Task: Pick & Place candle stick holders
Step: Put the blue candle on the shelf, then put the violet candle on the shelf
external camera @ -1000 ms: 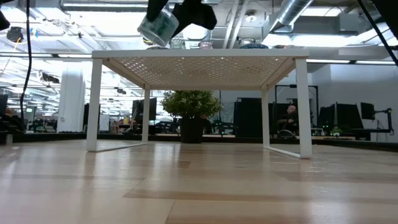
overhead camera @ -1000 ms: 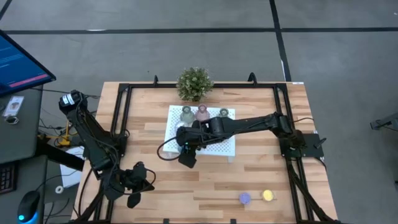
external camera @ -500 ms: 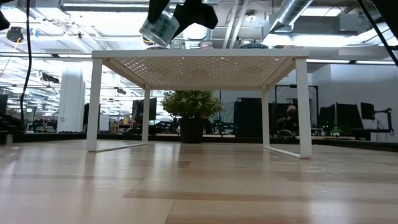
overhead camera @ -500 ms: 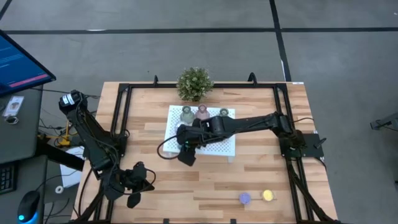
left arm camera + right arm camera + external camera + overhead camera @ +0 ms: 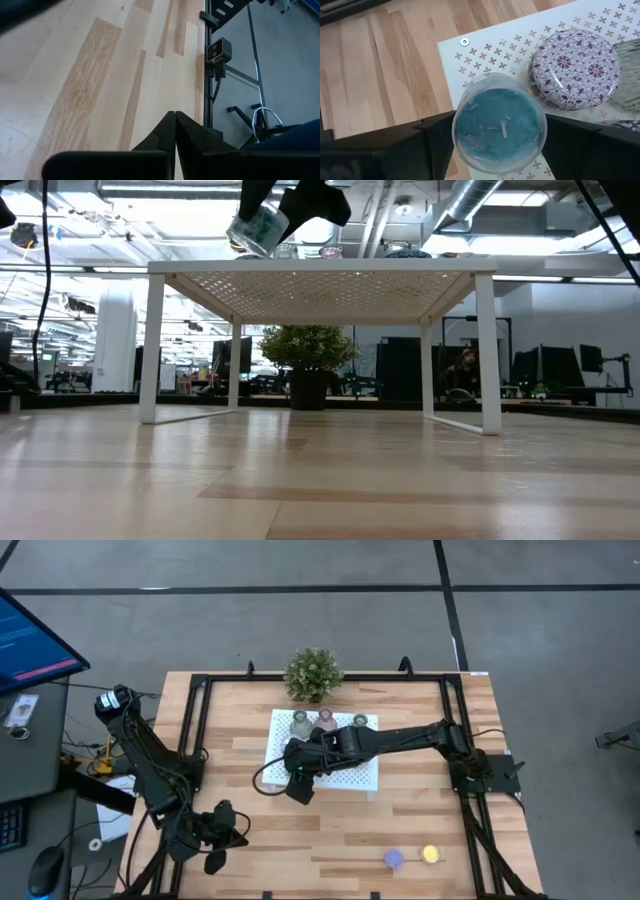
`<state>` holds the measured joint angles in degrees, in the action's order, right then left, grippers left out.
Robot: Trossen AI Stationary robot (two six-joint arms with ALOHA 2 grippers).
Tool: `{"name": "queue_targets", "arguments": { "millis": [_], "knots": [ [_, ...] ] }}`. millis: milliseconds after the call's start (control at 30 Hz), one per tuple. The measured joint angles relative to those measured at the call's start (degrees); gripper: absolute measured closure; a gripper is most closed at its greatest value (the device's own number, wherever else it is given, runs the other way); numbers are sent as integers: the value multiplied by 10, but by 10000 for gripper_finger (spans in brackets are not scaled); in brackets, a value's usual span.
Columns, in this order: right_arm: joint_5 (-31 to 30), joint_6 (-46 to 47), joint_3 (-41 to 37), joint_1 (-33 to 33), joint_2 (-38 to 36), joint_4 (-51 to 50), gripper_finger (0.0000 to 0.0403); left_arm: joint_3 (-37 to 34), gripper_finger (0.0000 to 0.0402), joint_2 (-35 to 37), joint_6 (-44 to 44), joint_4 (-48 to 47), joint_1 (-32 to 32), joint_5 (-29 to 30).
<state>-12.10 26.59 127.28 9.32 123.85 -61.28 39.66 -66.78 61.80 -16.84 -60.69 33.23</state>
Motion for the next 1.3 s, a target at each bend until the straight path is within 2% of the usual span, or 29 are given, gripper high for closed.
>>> {"name": "queue_targets", "arguments": {
  "millis": [300, 633, 867, 933, 1067, 1233, 1300],
  "knots": [
    [0, 0, 0, 0, 0, 0, 136, 0, 393, 0, 0, 2, 0, 1],
    [0, -1, 1, 0, -1, -1, 133, 0, 392, 0, 0, 2, 0, 2],
    [1, -6, 78, 10, -5, -40, 133, 0, 392, 0, 0, 2, 0, 2],
    [3, -9, 69, 16, -23, -25, 133, 0, 392, 0, 0, 3, 0, 2],
    [-2, 19, 69, 35, -59, -92, 133, 0, 392, 0, 0, 7, 0, 2],
    [-45, 115, 67, 87, -82, -287, 133, 0, 392, 0, 0, 7, 0, 2],
    [-46, 150, 50, 120, -86, -280, 133, 0, 392, 0, 0, 9, 0, 2]
  ]
}}
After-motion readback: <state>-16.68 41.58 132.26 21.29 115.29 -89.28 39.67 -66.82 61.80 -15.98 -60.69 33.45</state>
